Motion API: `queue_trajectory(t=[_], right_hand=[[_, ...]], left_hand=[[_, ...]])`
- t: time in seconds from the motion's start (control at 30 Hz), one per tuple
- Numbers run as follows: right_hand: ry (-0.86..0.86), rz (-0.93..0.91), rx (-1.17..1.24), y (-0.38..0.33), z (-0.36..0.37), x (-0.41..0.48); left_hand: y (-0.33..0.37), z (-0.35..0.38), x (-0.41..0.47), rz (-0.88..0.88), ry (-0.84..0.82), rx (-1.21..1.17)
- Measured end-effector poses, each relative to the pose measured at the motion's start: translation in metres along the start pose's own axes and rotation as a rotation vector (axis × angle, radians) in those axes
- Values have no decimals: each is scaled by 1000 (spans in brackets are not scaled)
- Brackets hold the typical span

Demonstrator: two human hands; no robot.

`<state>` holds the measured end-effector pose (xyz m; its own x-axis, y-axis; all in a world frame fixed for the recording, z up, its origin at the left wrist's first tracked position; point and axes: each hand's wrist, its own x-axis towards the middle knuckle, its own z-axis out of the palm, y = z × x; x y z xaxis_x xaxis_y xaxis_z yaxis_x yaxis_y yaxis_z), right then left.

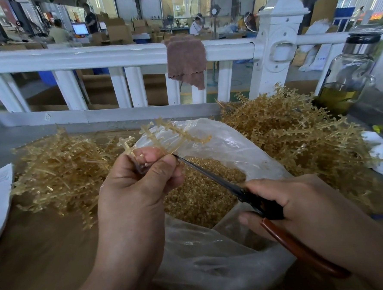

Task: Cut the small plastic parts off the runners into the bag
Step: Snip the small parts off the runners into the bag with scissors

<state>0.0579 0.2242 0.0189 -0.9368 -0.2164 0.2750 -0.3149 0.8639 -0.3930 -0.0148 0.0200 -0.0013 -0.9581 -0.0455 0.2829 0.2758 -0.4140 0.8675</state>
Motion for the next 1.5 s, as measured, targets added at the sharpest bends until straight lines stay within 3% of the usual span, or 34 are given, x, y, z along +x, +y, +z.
queue_trajectory(t=[1.5], right_hand=[[-21,18,-11,3,0,-2]], left_hand=[[-7,1,2,0,-9,18]])
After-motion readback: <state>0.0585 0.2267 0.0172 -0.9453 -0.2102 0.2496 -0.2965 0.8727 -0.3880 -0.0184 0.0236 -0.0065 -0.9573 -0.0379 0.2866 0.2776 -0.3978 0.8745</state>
